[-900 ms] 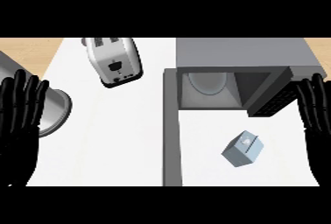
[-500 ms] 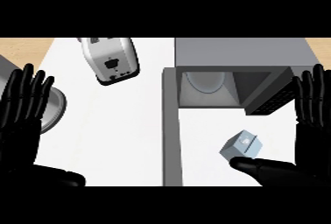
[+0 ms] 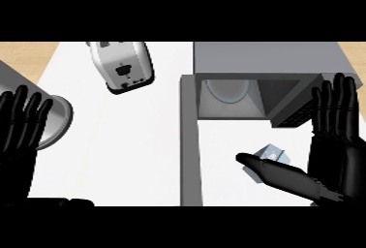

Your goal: Pick up the milk, place it into the microwave and close the microwave

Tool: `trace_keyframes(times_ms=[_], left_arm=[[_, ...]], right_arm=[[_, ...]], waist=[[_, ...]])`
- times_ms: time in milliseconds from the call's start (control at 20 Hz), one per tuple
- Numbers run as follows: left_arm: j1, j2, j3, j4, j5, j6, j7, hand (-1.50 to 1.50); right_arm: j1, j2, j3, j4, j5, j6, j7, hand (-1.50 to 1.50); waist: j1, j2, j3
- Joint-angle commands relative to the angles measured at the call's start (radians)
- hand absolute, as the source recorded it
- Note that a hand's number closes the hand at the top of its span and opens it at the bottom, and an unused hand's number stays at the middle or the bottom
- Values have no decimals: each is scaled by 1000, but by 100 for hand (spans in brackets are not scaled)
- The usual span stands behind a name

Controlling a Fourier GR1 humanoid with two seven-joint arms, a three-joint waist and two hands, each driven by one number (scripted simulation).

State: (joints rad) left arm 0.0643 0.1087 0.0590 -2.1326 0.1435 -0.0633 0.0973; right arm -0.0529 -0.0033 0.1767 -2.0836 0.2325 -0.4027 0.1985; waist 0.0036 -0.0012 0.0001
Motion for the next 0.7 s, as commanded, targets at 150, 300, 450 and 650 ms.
trace_keyframes(times_ms=[150, 300, 450, 650], left_arm=[[47, -23, -11, -67, -8, -1, 28, -150], [121, -14, 21, -65, 25, -68, -55, -150], [85, -38, -12, -115, -6, -12, 42, -150], [174, -60, -42, -122, -32, -51, -12, -150]], right_arm=[[122, -1, -2, 19, -24, 1, -55, -150], [100, 3, 16, 105, -13, -61, -90, -150], [127, 3, -15, 173, -77, -29, -178, -150], [251, 3, 68, 138, -29, -77, -216, -150]], waist=[[-4, 0, 0], [0, 1, 0], [-2, 1, 0], [-3, 0, 0]])
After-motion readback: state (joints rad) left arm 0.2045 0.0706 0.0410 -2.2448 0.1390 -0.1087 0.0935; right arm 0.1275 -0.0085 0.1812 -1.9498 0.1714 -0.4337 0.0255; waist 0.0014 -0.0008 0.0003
